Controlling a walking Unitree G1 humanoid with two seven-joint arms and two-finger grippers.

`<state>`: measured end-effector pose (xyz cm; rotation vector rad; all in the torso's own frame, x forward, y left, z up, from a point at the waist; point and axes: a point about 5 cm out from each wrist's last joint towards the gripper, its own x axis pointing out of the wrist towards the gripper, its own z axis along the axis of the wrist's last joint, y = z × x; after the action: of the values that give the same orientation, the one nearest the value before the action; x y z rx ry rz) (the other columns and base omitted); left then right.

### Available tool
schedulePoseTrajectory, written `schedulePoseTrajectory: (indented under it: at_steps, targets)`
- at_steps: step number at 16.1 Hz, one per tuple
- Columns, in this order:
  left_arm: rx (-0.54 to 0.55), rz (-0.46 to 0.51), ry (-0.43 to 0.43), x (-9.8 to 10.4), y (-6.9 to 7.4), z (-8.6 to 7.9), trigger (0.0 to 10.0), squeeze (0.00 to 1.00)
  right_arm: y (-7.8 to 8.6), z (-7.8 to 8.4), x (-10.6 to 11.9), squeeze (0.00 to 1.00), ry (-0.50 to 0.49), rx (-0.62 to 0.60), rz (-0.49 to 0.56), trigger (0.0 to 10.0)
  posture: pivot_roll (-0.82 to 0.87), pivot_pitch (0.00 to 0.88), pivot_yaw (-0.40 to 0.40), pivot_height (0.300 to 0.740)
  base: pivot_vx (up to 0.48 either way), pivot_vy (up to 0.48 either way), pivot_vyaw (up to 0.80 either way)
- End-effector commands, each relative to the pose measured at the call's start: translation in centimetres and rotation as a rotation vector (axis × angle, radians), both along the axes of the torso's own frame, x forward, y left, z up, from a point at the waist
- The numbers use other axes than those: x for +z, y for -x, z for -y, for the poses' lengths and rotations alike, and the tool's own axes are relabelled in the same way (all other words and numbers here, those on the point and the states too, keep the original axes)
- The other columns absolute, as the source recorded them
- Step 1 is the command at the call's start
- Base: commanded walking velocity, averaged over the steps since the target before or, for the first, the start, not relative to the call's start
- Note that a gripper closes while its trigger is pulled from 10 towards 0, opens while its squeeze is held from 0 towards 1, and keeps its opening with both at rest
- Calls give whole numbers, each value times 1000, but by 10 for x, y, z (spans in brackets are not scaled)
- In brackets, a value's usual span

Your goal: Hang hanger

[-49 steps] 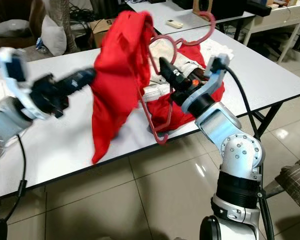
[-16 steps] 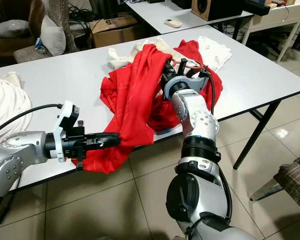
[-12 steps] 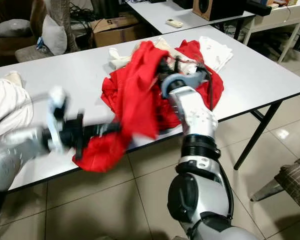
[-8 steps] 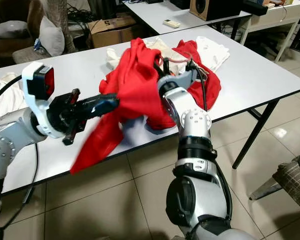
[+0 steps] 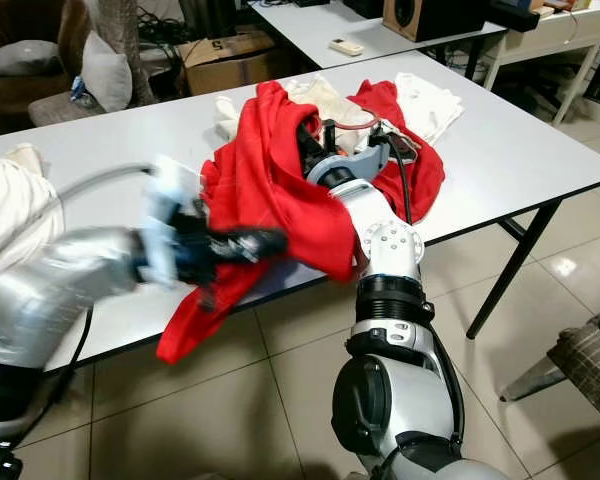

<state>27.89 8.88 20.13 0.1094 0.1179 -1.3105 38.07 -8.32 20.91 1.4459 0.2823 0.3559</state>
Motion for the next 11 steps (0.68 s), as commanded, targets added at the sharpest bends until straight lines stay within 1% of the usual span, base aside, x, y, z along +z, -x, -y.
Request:
schedulePoseTrajectory:
  at_steps: [1, 2, 3, 4, 5, 6, 7, 8, 9, 11]
  targets:
    - [25, 42, -76, -6, -3, 2, 3216, 0, 0, -16, 20, 0, -65, 35, 59, 10000, -139, 0, 102, 740, 0, 0, 0]
    - [64, 64, -112, -10, -6, 1, 10000, 0, -1, -15, 21, 0, -63, 30, 68, 10000, -144, 0, 105, 740, 0, 0, 0]
    - [134, 97, -169, -14, -13, -5, 10000, 0, -1, -13, 22, 0, -59, 28, 73, 10000, -144, 0, 105, 740, 0, 0, 0]
    - [158, 119, -226, -19, -16, -13, 10000, 0, -1, -12, 23, 0, -64, 26, 81, 10000, -145, 0, 104, 740, 0, 0, 0]
    - [168, 128, -224, -17, -16, -20, 10000, 1000, 0, -11, 23, 0, -67, 24, 84, 10000, -143, 0, 103, 740, 0, 0, 0]
    - [161, 151, -191, -12, -14, -23, 10000, 1000, -1, -11, 23, 0, -74, 22, 81, 10000, -143, 0, 103, 740, 0, 0, 0]
    - [147, 153, -174, -10, -12, -23, 10000, 1000, -1, -11, 23, 0, -76, 22, 81, 10000, -141, 0, 104, 740, 0, 0, 0]
    - [89, 128, -127, -8, -2, -24, 10000, 1000, -1, -11, 23, 0, -76, 19, 83, 10000, -139, 0, 101, 740, 0, 0, 0]
    - [64, 115, -115, -7, 2, -24, 10000, 1000, -1, -11, 23, 0, -72, 18, 83, 10000, -138, 0, 101, 740, 0, 0, 0]
    - [-4, 49, -105, -9, 14, -33, 10000, 1000, -1, -9, 21, 0, -58, 14, 85, 10000, -138, 0, 102, 740, 0, 0, 0]
